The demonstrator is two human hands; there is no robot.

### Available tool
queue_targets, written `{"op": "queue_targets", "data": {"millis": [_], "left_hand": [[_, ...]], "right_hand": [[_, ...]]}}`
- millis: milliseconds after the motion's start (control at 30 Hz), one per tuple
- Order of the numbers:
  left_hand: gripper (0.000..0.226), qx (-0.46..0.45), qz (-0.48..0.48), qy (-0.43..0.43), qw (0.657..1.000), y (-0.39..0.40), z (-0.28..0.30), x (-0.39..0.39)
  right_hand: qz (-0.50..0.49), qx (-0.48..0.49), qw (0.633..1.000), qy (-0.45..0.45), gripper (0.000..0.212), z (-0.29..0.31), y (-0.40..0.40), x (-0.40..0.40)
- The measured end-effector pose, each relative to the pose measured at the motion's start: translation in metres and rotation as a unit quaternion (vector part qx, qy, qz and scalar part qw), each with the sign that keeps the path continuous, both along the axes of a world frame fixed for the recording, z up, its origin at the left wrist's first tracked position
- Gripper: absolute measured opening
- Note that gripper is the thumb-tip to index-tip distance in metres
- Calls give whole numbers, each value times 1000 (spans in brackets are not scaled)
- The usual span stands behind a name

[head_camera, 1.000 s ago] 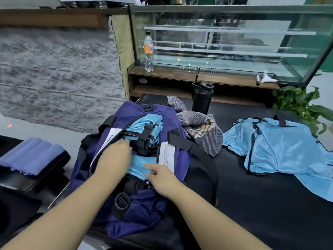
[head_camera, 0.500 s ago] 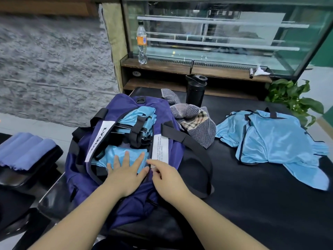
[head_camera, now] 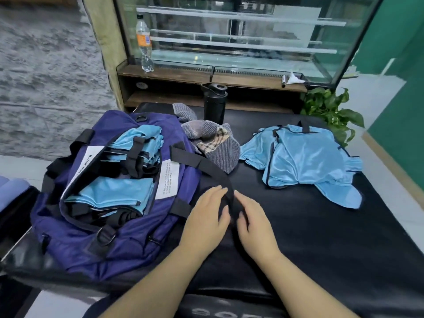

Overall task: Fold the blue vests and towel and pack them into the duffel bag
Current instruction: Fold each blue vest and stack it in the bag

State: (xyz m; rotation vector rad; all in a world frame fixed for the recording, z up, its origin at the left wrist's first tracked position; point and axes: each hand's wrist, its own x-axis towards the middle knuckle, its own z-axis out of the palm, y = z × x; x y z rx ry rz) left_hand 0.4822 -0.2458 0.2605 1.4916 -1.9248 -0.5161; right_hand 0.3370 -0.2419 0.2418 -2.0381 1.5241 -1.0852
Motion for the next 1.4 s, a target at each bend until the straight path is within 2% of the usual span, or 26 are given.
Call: {"op": "queue_targets", "data": {"millis": [67, 167, 267, 367, 433, 500, 567, 667, 733, 833, 933, 1067, 1167, 1267, 1400], "left_hand": [[44, 27, -7, 3, 1000, -4, -13, -8], [51, 60, -4, -8, 998, -5, -30, -6], [60, 36, -4, 19, 999, -2, -38, -4], [64, -26, 4, 22, 999, 0, -44, -4], [59, -63, -19, -22, 998, -1, -44, -4], [48, -97, -86, -72, 989, -4, -45, -4], [37, -98, -124, -81, 984, -7, -49, -4], [32, -74, -77, -46, 993, -12, -52, -4], [34, -55, -35, -36, 997, -14, -54, -4], [35, -53, -17, -42, 998, -15, -55, -4], [33, -52, -5, -56, 997, -16, -56, -5], [46, -33, 66, -99, 992, -13, -55, -7], [63, 1, 104, -109, 989, -12, -53, -10], [69, 8, 107, -98, 989, -12, -51, -11], [62, -31, 77, -79, 993, -11, -54, -7]], "right_hand": [[-31, 41, 999, 17, 55, -5, 1, -26], [-73, 89, 992, 42, 55, -12, -1, -66], [-162, 104, 981, 6, 55, -15, -11, -94], [-242, 95, 965, -37, 57, -16, -31, -101], [-272, 92, 957, -39, 58, -18, -48, -104], [-288, 88, 953, -40, 57, -21, -66, -107], [-301, 84, 949, -41, 55, -22, -83, -113], [-314, 78, 946, -26, 57, -24, -104, -121], [-324, 90, 941, 22, 60, -25, -115, -125], [-356, 120, 919, 119, 44, -25, -127, -129], [-378, 119, 911, 113, 28, -24, -131, -131], [-373, 45, 921, 107, 18, -27, -121, -128], [-315, -26, 942, 113, 13, -27, -107, -121], [-264, -22, 961, 80, 15, -25, -88, -114], [-230, 3, 973, 26, 20, -19, -53, -106]]}}
